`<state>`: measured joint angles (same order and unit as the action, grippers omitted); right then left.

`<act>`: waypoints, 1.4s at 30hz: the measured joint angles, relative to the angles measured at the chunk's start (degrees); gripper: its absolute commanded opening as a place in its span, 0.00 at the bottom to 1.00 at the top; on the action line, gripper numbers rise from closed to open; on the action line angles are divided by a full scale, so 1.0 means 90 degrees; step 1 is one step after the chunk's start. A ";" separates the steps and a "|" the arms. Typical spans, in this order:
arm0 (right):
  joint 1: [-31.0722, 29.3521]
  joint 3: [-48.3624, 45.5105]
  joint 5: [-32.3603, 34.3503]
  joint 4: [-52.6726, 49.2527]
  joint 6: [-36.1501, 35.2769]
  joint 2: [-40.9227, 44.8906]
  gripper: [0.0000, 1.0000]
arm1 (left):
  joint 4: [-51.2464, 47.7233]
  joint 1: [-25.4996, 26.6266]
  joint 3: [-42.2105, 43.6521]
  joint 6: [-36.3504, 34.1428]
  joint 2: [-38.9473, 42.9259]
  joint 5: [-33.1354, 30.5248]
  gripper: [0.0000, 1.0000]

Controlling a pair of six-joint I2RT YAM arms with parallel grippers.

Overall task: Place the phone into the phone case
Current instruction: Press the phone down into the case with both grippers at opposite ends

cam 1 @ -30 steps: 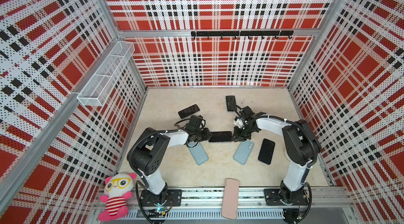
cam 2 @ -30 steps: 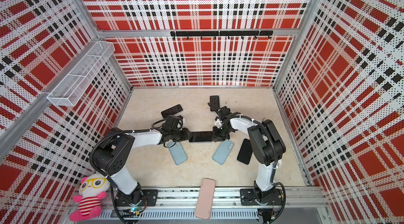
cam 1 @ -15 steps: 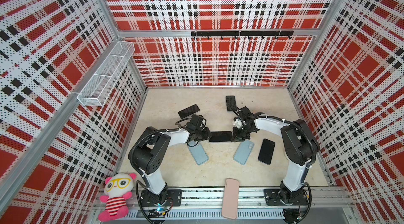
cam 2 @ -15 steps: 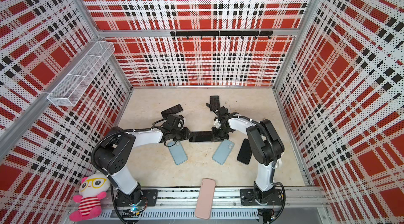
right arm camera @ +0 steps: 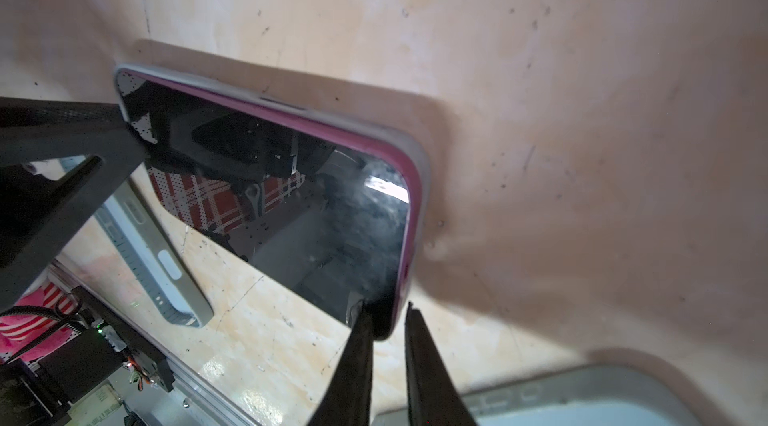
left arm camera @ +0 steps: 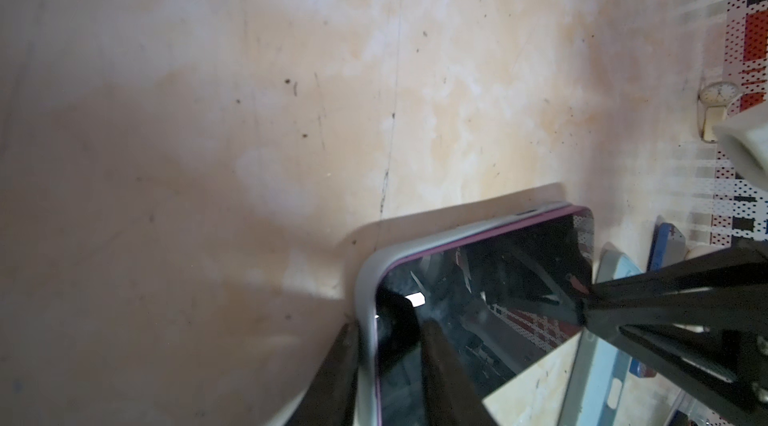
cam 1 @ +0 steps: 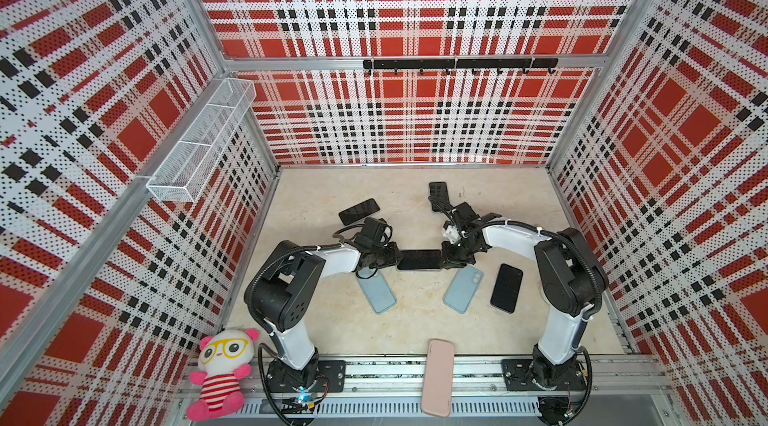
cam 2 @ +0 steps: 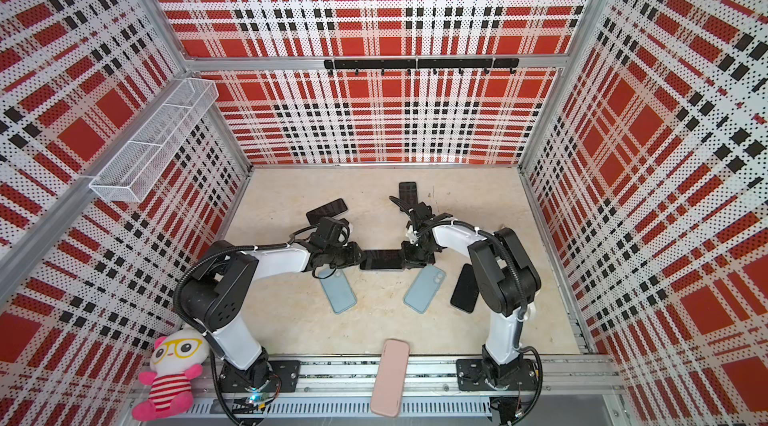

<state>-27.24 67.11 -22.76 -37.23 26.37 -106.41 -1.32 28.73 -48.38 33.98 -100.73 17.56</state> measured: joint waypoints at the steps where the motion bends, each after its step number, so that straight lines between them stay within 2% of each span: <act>1: 0.0000 0.0000 -0.0012 0.0024 0.0000 -0.0005 0.16 | 0.0000 0.0000 0.0000 0.0000 0.0000 0.0000 0.30; 14: -0.0117 0.0109 0.0022 -0.0046 0.0136 -0.0100 0.09 | 0.0056 0.0002 -0.0024 0.0063 -0.0049 -0.0007 0.28; 30: -0.0527 -0.0063 0.0690 0.0172 0.1202 -0.0151 0.08 | 0.0265 0.0022 0.0024 0.0262 -0.0075 -0.0192 0.27; 42: -0.0835 0.0223 0.1122 0.0049 0.1375 -0.0340 0.08 | 0.0452 0.0032 0.0032 0.0318 -0.0104 -0.0588 0.27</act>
<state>-34.76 69.12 -12.67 -36.80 38.74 -109.47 2.74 29.02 -48.10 36.84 -101.67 12.27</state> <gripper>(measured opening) 0.079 0.267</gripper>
